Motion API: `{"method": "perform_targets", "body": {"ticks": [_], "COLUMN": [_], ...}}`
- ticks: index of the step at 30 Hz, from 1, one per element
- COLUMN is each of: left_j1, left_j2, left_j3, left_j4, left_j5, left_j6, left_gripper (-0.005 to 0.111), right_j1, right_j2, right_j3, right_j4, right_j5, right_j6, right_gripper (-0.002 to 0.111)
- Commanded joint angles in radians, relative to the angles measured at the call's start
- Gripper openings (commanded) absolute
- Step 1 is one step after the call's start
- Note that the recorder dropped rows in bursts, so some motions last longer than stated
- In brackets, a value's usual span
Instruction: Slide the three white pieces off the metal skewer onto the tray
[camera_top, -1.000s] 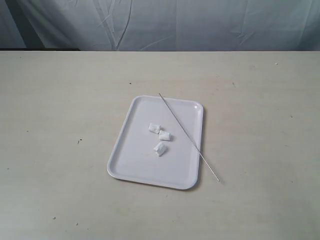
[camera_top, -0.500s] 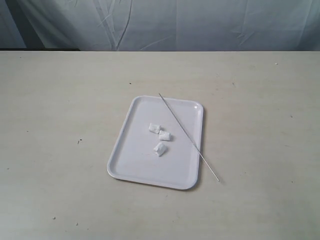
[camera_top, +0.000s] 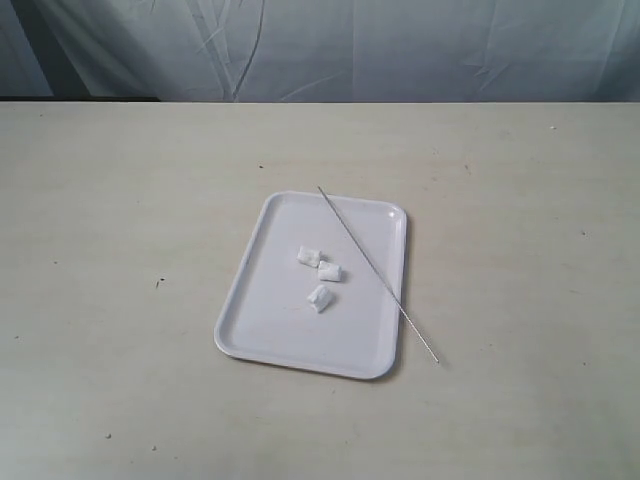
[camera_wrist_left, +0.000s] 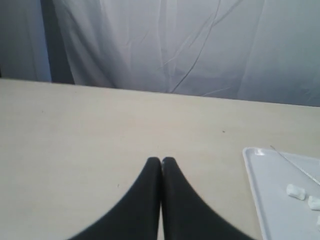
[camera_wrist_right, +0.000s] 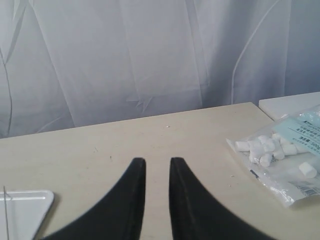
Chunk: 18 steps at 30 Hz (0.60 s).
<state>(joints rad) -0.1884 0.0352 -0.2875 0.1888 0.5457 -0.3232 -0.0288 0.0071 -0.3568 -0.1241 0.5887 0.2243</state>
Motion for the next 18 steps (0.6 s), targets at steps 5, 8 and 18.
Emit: {"method": "perform_targets", "body": {"ticks": [5,8,18], "left_j1": [0.295,0.319,0.319], "left_j2": [-0.007,-0.007,-0.02], "left_j3": [0.192,0.26,0.288], "left_j4": [-0.232,-0.265,-0.197], "left_j5": [-0.154,-0.203,-0.241], "left_j6": [0.267,0.307,0.407], "left_gripper": [0.0,0.0,0.0], "right_j1": [-0.006,-0.006,-0.006], "right_j2": [-0.007,-0.007,-0.007], "right_j3": [0.284,0.357,0.357], "right_j4": [0.058,0.167,0.241], "right_j5": [-0.49,-0.578,-0.298], "right_j6": [-0.028,-0.172,-0.232], "right_gripper": [0.017,0.017,0.017]}}
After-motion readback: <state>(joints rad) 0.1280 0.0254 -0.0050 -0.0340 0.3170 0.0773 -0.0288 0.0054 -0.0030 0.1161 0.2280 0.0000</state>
